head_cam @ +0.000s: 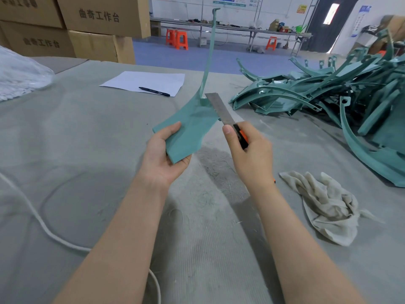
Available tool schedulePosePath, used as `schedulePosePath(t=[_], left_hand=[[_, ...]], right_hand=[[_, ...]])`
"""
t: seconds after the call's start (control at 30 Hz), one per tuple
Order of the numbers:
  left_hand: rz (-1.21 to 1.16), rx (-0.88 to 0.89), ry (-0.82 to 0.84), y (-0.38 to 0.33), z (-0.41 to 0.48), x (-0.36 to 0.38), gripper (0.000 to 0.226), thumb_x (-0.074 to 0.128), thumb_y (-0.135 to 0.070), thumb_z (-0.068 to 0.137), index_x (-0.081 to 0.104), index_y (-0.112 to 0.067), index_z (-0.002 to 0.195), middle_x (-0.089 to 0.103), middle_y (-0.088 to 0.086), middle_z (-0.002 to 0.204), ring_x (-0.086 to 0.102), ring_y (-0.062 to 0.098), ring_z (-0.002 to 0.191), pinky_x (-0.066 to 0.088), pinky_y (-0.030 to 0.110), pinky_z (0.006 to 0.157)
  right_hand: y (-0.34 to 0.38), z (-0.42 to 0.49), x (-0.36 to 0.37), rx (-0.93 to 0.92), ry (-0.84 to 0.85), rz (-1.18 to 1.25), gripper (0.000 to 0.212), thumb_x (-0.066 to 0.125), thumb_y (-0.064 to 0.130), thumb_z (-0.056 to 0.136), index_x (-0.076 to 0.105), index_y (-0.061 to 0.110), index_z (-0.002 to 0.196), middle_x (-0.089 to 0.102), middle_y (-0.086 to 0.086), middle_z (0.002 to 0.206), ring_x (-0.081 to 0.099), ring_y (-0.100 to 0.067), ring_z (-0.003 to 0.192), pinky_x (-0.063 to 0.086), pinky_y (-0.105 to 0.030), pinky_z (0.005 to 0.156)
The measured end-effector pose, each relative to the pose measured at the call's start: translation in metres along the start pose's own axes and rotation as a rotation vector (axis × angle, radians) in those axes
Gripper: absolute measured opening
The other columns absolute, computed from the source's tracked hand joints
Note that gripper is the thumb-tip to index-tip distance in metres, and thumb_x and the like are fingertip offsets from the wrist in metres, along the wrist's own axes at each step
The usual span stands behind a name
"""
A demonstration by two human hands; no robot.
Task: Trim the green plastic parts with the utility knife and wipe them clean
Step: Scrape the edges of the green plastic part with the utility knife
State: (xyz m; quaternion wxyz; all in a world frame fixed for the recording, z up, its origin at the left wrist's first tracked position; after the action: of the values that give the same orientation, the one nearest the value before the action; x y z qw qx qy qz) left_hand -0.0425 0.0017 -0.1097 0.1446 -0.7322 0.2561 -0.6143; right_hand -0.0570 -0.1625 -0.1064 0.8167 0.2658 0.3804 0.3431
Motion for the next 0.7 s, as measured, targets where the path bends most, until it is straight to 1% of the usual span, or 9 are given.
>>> schedulePosePath(t=[0.1,0.23,0.3,0.37,0.43,0.5,0.57,0.63,0.7], left_hand=[[0.002,0.013,-0.021,0.0,0.0,-0.001,0.003,0.062,-0.008,0.087,0.065,-0.008,0.088,0.073,0.009,0.086,0.068,0.025,0.081,0.058,0.025,0.059],[-0.003,0.019,-0.029,-0.001,0.001,-0.002,0.004,0.061,-0.009,0.088,0.064,-0.008,0.089,0.072,0.009,0.086,0.067,0.025,0.082,0.056,0.024,0.055],[-0.007,0.027,-0.03,-0.001,0.001,-0.002,0.004,0.062,-0.009,0.087,0.064,-0.008,0.09,0.072,0.009,0.086,0.067,0.025,0.081,0.057,0.024,0.058],[-0.008,0.041,-0.039,-0.002,0.001,-0.002,0.003,0.062,-0.01,0.086,0.064,-0.008,0.087,0.071,0.008,0.083,0.067,0.023,0.077,0.057,0.023,0.062],[-0.013,0.059,-0.035,-0.003,0.001,-0.003,0.003,0.062,-0.01,0.086,0.064,-0.008,0.085,0.071,0.007,0.078,0.068,0.021,0.071,0.055,0.022,0.062],[-0.031,0.071,-0.025,-0.004,0.001,-0.004,0.003,0.062,-0.01,0.087,0.064,-0.008,0.085,0.07,0.007,0.077,0.068,0.02,0.068,0.055,0.022,0.059],[-0.051,0.081,-0.027,-0.005,0.001,-0.004,0.003,0.062,-0.01,0.086,0.064,-0.008,0.085,0.07,0.007,0.076,0.067,0.02,0.067,0.055,0.021,0.058],[-0.058,0.096,-0.028,-0.006,0.0,-0.004,0.004,0.062,-0.011,0.087,0.064,-0.008,0.083,0.069,0.005,0.073,0.067,0.018,0.063,0.055,0.021,0.057],[-0.055,0.108,-0.032,-0.007,-0.001,-0.003,0.008,0.062,-0.01,0.087,0.064,-0.009,0.08,0.068,0.005,0.069,0.066,0.017,0.059,0.054,0.02,0.055]], right_hand=[[0.0,0.0,0.002,-0.003,0.035,0.009,0.028,0.053,0.045,0.095,0.054,0.022,0.079,0.041,0.008,0.055,0.04,-0.012,0.057,0.033,-0.033,0.056],[0.0,0.0,0.004,-0.007,0.079,0.032,0.028,0.054,0.045,0.095,0.052,0.024,0.076,0.039,0.009,0.054,0.037,-0.01,0.055,0.032,-0.033,0.056],[0.002,-0.001,0.004,-0.02,0.123,0.029,0.029,0.053,0.045,0.095,0.047,0.029,0.071,0.039,0.009,0.053,0.037,-0.009,0.054,0.032,-0.033,0.055],[0.004,-0.002,0.006,-0.032,0.194,0.029,0.03,0.053,0.046,0.095,0.046,0.031,0.07,0.041,0.008,0.053,0.039,-0.009,0.053,0.033,-0.032,0.054],[0.006,-0.002,0.007,-0.04,0.252,0.041,0.029,0.053,0.046,0.094,0.053,0.024,0.075,0.046,0.005,0.056,0.046,-0.014,0.056,0.038,-0.036,0.057],[0.008,-0.003,0.008,-0.05,0.298,0.054,0.032,0.053,0.046,0.094,0.057,0.017,0.08,0.052,0.0,0.06,0.054,-0.021,0.062,0.044,-0.038,0.06],[0.009,-0.004,0.01,-0.054,0.336,0.067,0.031,0.054,0.046,0.094,0.057,0.019,0.08,0.055,-0.005,0.064,0.055,-0.019,0.063,0.043,-0.034,0.06],[0.011,-0.005,0.01,-0.057,0.376,0.082,0.029,0.054,0.046,0.094,0.054,0.024,0.075,0.056,-0.004,0.069,0.053,-0.017,0.061,0.039,-0.029,0.057],[0.013,-0.005,0.009,-0.058,0.417,0.116,0.027,0.055,0.043,0.094,0.053,0.026,0.073,0.056,-0.005,0.07,0.054,-0.021,0.063,0.041,-0.032,0.059]])
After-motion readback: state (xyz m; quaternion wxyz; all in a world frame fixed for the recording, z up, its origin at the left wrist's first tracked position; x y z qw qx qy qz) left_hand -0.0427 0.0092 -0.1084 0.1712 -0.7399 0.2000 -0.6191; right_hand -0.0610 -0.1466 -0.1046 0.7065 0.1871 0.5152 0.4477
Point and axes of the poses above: each hand's wrist, its own z-axis towards the middle knuckle, its own x-axis out of the palm, y = z × x, the point moved 2 cm from there along z, towards the middle knuckle
